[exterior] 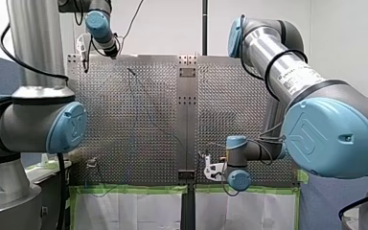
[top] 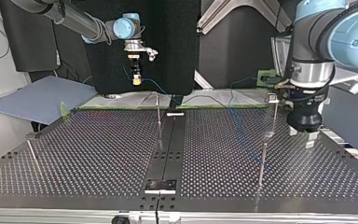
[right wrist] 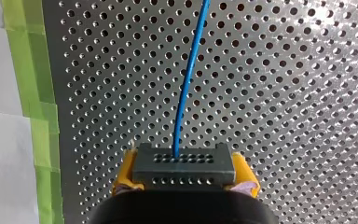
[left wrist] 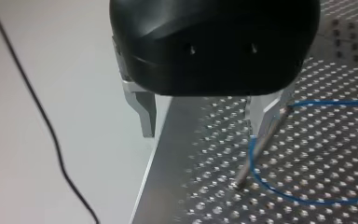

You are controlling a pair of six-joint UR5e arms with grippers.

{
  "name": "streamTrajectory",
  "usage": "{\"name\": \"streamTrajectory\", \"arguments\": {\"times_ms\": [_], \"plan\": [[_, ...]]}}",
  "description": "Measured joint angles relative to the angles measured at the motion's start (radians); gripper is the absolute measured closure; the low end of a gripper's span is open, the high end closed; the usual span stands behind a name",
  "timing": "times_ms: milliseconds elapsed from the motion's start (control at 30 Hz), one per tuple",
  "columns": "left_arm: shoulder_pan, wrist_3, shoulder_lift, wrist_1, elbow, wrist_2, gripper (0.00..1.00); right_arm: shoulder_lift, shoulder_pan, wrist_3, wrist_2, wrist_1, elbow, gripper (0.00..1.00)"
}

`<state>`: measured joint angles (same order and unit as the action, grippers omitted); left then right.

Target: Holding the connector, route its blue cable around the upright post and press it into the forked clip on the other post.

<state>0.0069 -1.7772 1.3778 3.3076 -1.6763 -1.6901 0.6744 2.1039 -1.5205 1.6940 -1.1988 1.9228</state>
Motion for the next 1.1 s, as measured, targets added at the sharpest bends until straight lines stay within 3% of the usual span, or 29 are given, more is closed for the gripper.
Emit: {"name": "streamTrajectory", "arguments": {"times_ms": [600,1100], "plan": [[-0.008,0.151,0.01,0.155,0.0,-0.005,0.0,0.0,0.0,0.0,0.0,0.001,-0.003,1.0],[-0.017,0.156,0.011,0.176,0.001,-0.032,0.0,0.0,0.0,0.0,-0.002,0.001,-0.003,1.0]]}}
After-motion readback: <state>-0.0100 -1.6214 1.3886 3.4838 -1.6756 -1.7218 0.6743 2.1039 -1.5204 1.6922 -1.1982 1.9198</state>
